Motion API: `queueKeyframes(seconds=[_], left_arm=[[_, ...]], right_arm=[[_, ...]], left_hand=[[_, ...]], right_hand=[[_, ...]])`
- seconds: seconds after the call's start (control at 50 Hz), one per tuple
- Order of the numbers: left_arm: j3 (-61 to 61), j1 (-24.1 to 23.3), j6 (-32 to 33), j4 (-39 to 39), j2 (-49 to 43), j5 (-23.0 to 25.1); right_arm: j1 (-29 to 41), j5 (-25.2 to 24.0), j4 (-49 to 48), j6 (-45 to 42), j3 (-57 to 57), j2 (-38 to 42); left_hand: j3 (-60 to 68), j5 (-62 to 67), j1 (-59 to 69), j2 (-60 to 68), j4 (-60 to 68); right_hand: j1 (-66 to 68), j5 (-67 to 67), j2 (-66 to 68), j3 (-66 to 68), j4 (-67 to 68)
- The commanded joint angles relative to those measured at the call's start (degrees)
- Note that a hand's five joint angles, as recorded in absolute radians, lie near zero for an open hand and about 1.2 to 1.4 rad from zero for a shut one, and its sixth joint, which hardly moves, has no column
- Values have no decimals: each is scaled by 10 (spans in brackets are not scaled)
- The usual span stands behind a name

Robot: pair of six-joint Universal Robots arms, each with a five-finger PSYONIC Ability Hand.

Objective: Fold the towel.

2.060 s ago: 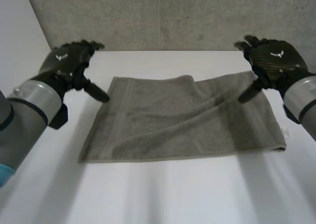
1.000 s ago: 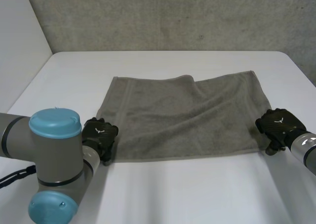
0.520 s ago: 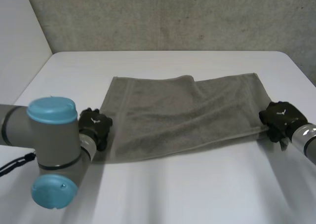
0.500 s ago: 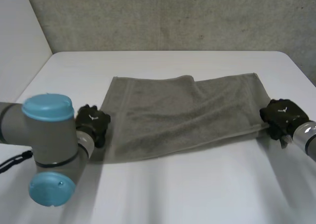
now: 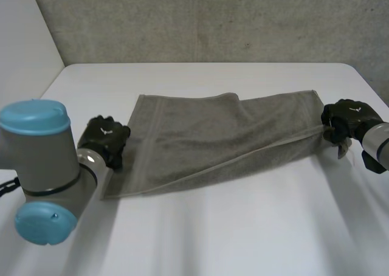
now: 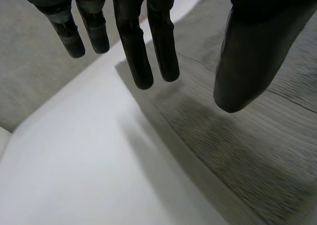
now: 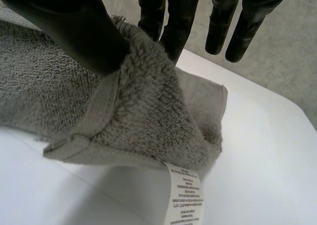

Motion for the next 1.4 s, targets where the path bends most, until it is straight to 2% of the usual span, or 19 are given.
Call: queueKeyframes(seconds=[0.02,0.06,0.28,0.52,0.74,0.88,1.22,1.4], left_arm=[[-19,-14,0,-1,-10,-2],[-22,-15,0,-1,-12,-2],[-29,-37,1,-1,-25,-3],[-27,-40,4,-3,-43,-6],[-27,-34,-5,-37,19,-1],[-48,-42,-44,-59,19,3],[-54,-56,-49,-51,14,-2],[-35,-55,-44,-8,-15,-6]], right_arm=[[18,40,21,10,-53,31],[23,58,21,11,-69,42],[28,86,21,10,-92,71],[24,86,21,8,-96,73],[29,87,21,8,-98,80],[31,88,21,9,-104,79],[31,104,23,11,-130,94],[34,105,28,11,-124,92]], left_hand=[[-30,-30,-32,-34,-32],[-30,-30,-32,-34,-32],[-30,-28,-31,-33,-32],[-30,-3,-5,-7,-32],[-30,-10,-12,-14,-32],[-30,-6,-9,-11,-32],[-30,-5,-7,-9,-32],[-30,17,15,13,-32]], right_hand=[[69,40,39,-28,-38],[69,40,39,-28,-38],[69,40,39,-28,-38],[69,40,39,-28,-38],[69,40,39,-28,-38],[69,40,39,-28,-38],[69,40,39,-28,-38],[69,40,39,-28,-38]])
